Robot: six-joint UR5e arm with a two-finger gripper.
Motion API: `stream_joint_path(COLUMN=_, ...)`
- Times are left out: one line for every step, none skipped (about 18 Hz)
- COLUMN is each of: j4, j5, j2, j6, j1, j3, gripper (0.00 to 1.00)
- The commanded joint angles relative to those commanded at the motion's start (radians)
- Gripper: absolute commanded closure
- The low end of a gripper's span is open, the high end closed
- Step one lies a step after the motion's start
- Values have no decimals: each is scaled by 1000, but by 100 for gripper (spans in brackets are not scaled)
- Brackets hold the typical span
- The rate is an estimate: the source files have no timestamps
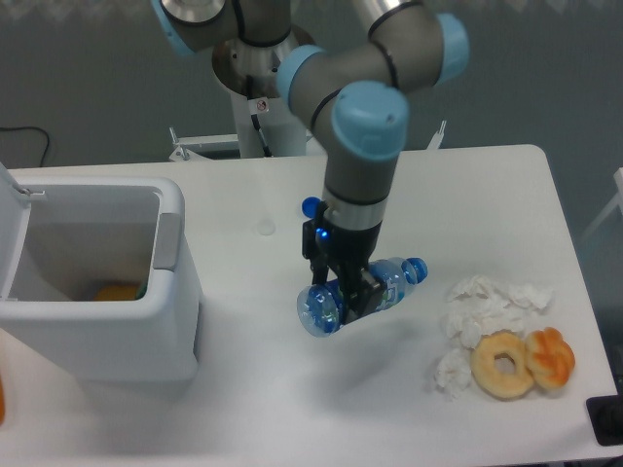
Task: Pick up the plastic bottle
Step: 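Lift the gripped bottle up off the table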
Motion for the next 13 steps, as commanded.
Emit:
stream_joint_path(j4=-2, j5=-12, j2=6, j6=0, j1=9, j3=2, gripper=29)
stream_joint_path(j4=-2, j5=-31, j2=11, j6=0, j1=15, j3=3, gripper=29)
stream_joint_path(j4=-2, j5=-44, j2=11, j6=-2, j1=20, j3=3, gripper=29)
stream_joint_path(j4=-2, j5=-55, j2=12, j6=-2, j1=25, j3=3, gripper=29)
stream_joint_path(j4=-3, j5=-63, j2=12, j6=-2, j1=26, j3=6, gripper=29)
stream_joint_path(j4=-3, j5=-64, j2=14, j6=-3, j1=26, j3=9, gripper=29)
stream_joint_path(j4=-5, j5=-64, j2=15, j6=-8, j1=26, j3=9, gripper=29)
stream_joint_path(j4=-5, j5=-67, j2=18, j6=-18, j1=26, j3=9, gripper=29)
stream_joint_path(j4=-5, j5=-71, j2=18, j6=-26, j1=26, j3=9, gripper=29)
stream_joint_path(j4=-5, j5=-75, j2=20, j6=-26, j1=26, j3=11, gripper=29)
stream_joint_path(j4=-5, j5=-83, j2=22, j6=-26, j1=28, j3=11, gripper=29)
stream_joint_path(j4=-5, j5=-84, j2=22, j6=-26, j1=28, j3=9, gripper=29)
stream_joint_path(j4=-5, j5=-84, j2=25, j6=-26, j1=28, j3=9, gripper=29)
